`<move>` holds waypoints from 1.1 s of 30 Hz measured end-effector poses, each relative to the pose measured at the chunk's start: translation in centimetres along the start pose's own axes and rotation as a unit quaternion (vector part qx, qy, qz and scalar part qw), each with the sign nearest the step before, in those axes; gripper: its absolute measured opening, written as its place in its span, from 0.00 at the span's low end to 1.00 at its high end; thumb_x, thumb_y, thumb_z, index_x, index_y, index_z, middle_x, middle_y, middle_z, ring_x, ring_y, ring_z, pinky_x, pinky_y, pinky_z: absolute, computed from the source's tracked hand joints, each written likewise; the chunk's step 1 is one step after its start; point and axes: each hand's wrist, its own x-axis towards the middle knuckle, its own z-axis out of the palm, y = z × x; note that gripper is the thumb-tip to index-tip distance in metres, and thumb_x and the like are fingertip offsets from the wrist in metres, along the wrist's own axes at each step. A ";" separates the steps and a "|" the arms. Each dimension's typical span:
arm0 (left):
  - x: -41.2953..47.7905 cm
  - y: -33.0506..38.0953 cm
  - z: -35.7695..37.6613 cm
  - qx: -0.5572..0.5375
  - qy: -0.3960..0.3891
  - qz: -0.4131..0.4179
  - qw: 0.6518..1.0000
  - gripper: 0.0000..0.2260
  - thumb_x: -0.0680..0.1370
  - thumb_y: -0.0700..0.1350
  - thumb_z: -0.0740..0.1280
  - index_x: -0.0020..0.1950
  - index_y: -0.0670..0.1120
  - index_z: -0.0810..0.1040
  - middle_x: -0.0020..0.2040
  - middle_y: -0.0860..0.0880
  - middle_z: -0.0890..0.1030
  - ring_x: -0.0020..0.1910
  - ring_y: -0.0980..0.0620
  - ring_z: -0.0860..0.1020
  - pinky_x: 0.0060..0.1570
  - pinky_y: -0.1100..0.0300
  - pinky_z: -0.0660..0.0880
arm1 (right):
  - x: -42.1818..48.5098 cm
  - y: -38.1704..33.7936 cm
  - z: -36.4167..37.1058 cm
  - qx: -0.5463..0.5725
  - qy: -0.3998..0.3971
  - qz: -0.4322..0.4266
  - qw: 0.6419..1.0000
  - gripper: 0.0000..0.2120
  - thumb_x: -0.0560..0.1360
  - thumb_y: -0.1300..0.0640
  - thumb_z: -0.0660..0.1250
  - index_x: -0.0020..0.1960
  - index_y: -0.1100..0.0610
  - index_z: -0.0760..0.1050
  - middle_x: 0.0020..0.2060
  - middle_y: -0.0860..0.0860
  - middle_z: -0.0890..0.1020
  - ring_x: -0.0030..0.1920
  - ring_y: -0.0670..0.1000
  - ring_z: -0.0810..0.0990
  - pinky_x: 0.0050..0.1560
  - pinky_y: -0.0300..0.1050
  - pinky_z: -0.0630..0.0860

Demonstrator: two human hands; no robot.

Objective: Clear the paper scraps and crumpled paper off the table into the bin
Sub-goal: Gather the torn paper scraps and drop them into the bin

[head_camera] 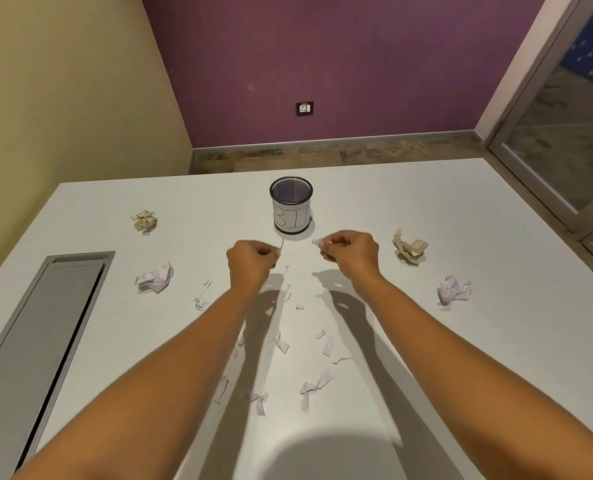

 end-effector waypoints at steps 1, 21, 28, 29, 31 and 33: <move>1.3 0.7 -0.1 -0.004 0.006 0.005 1.000 0.05 0.71 0.36 0.71 0.43 0.35 0.83 0.40 0.34 0.84 0.22 0.63 0.76 0.44 0.57 0.79 | 1.1 -0.9 0.5 0.001 0.001 -0.006 1.000 0.06 0.69 0.65 0.73 0.43 0.67 0.80 0.35 0.57 0.80 0.35 0.52 0.78 0.48 0.47 0.80; 13.1 6.5 1.9 0.136 -0.021 0.065 0.988 0.10 0.72 0.36 0.71 0.52 0.37 0.81 0.51 0.38 0.83 0.50 0.42 0.81 0.53 0.50 0.79 | 13.2 -6.3 7.1 -0.124 0.018 -0.016 0.992 0.11 0.75 0.60 0.66 0.55 0.63 0.79 0.55 0.60 0.81 0.52 0.59 0.81 0.55 0.51 0.80; 11.6 4.8 2.1 0.088 0.032 0.113 0.989 0.11 0.73 0.36 0.67 0.55 0.37 0.80 0.52 0.39 0.83 0.50 0.43 0.81 0.57 0.51 0.78 | 12.9 -6.0 6.4 -0.103 0.039 -0.043 0.993 0.09 0.77 0.63 0.63 0.52 0.64 0.80 0.52 0.62 0.82 0.50 0.59 0.82 0.53 0.52 0.80; 11.2 4.6 2.1 0.083 0.038 0.116 0.989 0.11 0.73 0.36 0.67 0.54 0.38 0.81 0.52 0.40 0.83 0.50 0.43 0.81 0.56 0.52 0.78 | 12.7 -5.8 6.1 -0.099 0.038 -0.049 0.993 0.08 0.76 0.65 0.63 0.51 0.65 0.80 0.50 0.62 0.82 0.47 0.59 0.82 0.53 0.53 0.81; 10.0 3.9 2.0 0.064 0.044 0.111 0.991 0.10 0.73 0.37 0.66 0.53 0.39 0.82 0.51 0.41 0.84 0.48 0.44 0.82 0.55 0.54 0.77 | 11.9 -5.3 5.4 -0.094 0.037 -0.062 0.993 0.07 0.76 0.66 0.63 0.47 0.64 0.81 0.46 0.61 0.83 0.40 0.56 0.81 0.51 0.52 0.81; 8.3 2.8 2.1 0.039 0.048 0.092 0.994 0.10 0.73 0.37 0.66 0.52 0.41 0.82 0.49 0.41 0.85 0.47 0.45 0.82 0.54 0.58 0.75 | 10.8 -4.3 4.7 -0.093 0.040 -0.070 0.992 0.07 0.75 0.67 0.64 0.45 0.64 0.81 0.45 0.61 0.83 0.40 0.56 0.82 0.51 0.52 0.81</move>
